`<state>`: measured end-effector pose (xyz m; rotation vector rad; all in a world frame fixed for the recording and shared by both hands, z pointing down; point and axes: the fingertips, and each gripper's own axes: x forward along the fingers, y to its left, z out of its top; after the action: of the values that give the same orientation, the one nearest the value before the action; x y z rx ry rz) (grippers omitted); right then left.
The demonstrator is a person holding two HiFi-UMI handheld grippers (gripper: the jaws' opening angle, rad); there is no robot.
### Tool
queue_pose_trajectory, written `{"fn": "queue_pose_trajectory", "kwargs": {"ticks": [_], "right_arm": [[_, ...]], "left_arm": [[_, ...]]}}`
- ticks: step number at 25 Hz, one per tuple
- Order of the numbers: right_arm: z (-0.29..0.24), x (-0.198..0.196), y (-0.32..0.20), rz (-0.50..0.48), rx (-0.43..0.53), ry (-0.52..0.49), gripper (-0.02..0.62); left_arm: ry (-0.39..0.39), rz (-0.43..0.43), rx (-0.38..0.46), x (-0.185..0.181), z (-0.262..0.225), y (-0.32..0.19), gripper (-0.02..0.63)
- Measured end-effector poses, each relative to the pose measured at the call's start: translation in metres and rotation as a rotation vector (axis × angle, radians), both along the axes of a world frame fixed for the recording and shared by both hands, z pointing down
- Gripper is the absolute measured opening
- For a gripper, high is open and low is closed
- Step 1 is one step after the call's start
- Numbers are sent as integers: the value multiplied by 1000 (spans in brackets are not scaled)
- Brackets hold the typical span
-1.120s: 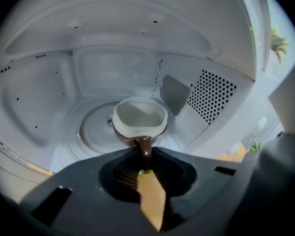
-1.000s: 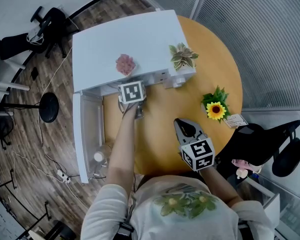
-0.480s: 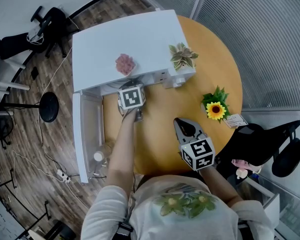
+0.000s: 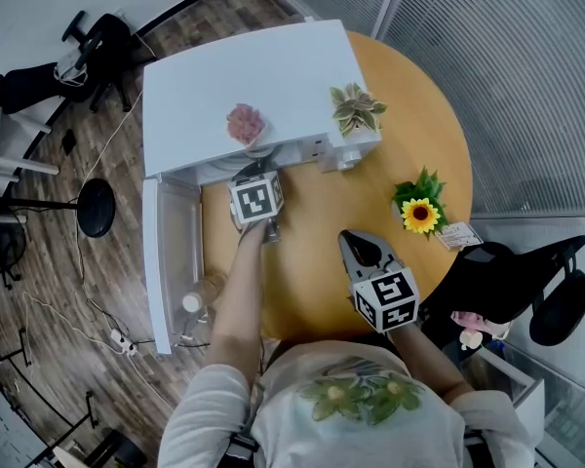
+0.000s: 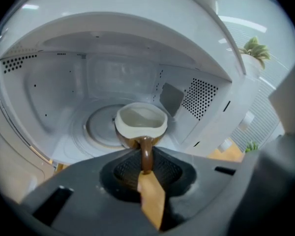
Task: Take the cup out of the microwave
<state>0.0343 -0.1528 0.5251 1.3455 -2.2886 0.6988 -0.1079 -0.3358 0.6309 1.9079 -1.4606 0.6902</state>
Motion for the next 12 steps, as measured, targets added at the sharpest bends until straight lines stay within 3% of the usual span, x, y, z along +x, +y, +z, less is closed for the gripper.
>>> {"fn": "queue_pose_trajectory", "kwargs": {"ticks": [12], "right_arm": [[-2,-1,5,-5,4,3,17]], "left_arm": [[-10,0,35,-3,-4,12,58]]}}
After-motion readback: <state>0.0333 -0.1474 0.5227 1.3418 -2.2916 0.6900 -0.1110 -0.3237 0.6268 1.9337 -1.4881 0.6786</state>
